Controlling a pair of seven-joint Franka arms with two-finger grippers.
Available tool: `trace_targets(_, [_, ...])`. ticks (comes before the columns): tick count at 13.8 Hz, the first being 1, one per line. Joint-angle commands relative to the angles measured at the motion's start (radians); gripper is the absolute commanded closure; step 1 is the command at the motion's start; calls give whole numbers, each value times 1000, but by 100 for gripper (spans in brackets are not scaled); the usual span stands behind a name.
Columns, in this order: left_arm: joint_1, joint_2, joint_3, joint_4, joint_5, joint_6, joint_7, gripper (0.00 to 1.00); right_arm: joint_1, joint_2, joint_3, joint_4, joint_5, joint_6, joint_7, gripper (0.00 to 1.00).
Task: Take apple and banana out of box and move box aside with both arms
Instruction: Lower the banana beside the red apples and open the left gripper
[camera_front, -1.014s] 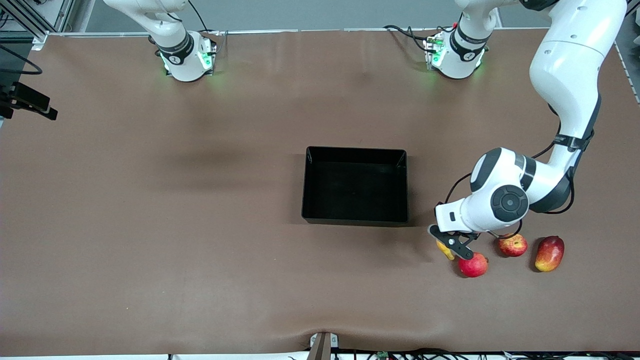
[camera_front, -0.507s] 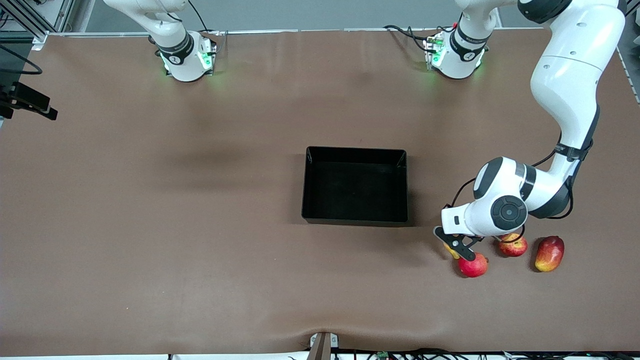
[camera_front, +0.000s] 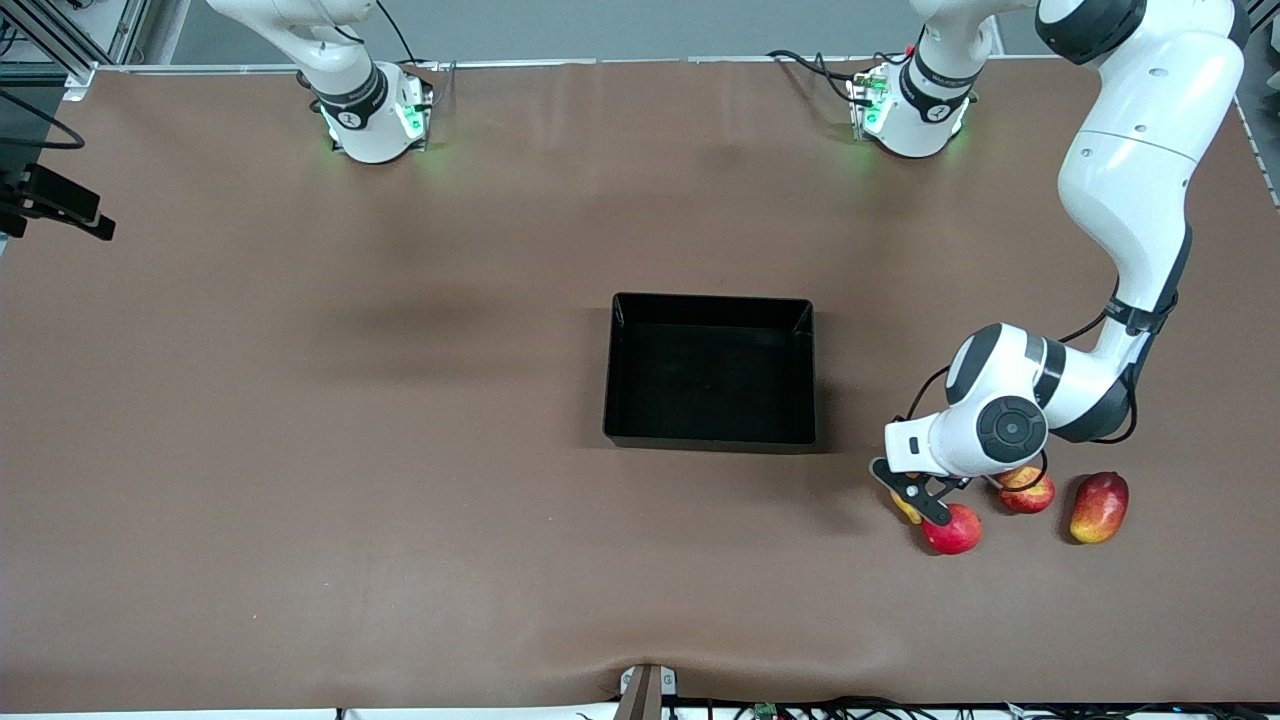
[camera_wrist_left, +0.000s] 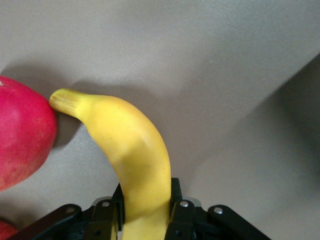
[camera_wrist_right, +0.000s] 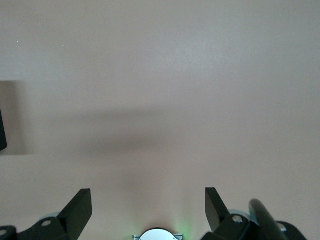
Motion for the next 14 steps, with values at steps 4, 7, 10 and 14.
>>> trace_targets(4, [7,27,-5,-7,23,87,-10,72,-16,5,11,15,2,-4,-5,0])
trace_targets(7, [7,47,-3,-5,23,149,-8,71,-17,5,11,15,2,-4,-5,0])
trace_targets(10, [4,56,-3,-5,24,189,-7,62,-17,5,11,15,2,-4,-5,0])
trace_targets(14, [12,35,-8,-5,21,183,-8,0,-17,5,11,15,2,-4,-5,0])
